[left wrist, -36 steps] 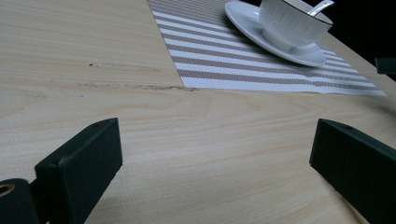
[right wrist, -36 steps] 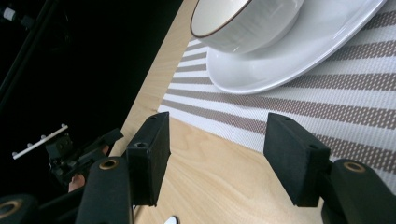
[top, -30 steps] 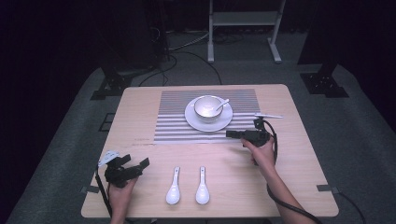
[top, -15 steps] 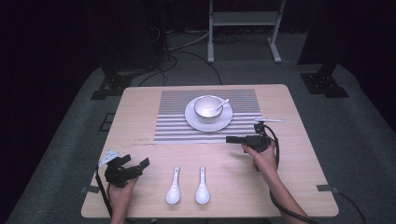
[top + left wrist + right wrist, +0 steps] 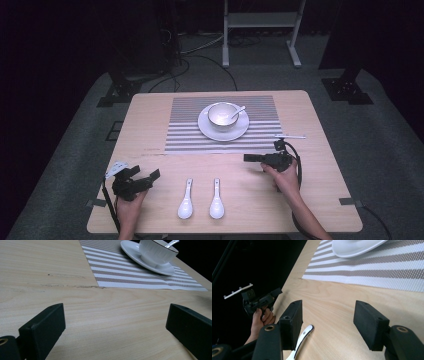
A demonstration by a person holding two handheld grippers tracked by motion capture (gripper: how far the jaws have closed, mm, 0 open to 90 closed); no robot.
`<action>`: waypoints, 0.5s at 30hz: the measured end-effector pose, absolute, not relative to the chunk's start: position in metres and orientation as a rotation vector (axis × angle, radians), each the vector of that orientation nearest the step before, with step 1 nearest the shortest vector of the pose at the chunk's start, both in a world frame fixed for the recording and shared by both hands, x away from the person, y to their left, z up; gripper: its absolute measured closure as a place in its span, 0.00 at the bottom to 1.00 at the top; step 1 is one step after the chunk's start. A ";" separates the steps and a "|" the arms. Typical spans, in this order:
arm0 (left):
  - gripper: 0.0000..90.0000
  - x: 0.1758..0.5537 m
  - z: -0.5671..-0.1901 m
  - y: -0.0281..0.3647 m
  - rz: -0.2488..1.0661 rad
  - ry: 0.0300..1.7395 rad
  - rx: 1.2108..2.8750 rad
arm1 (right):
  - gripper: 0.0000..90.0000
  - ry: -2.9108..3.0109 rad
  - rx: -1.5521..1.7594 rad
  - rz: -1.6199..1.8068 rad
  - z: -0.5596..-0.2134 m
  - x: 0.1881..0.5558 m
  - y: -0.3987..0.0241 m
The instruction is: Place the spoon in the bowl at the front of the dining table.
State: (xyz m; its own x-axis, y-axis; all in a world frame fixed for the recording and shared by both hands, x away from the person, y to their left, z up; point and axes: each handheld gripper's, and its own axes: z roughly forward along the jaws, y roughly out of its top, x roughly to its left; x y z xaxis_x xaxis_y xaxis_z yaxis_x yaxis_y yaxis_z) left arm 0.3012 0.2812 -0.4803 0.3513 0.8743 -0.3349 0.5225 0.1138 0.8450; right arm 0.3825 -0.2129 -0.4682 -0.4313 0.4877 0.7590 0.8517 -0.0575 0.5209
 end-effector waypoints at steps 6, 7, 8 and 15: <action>0.01 0.301 -0.480 0.281 0.414 1.306 1.548 | 0.43 -1.882 -1.414 -1.487 -0.469 0.375 -0.212; 0.01 0.301 -0.480 0.281 0.414 1.306 1.548 | 0.43 -1.883 -1.411 -1.485 -0.469 0.373 -0.211; 0.01 0.301 -0.480 0.281 0.414 1.306 1.548 | 0.43 -1.884 -1.406 -1.490 -0.470 0.371 -0.211; 0.01 0.301 -0.480 0.281 0.414 1.306 1.548 | 0.43 -1.885 -1.387 -1.484 -0.473 0.360 -0.212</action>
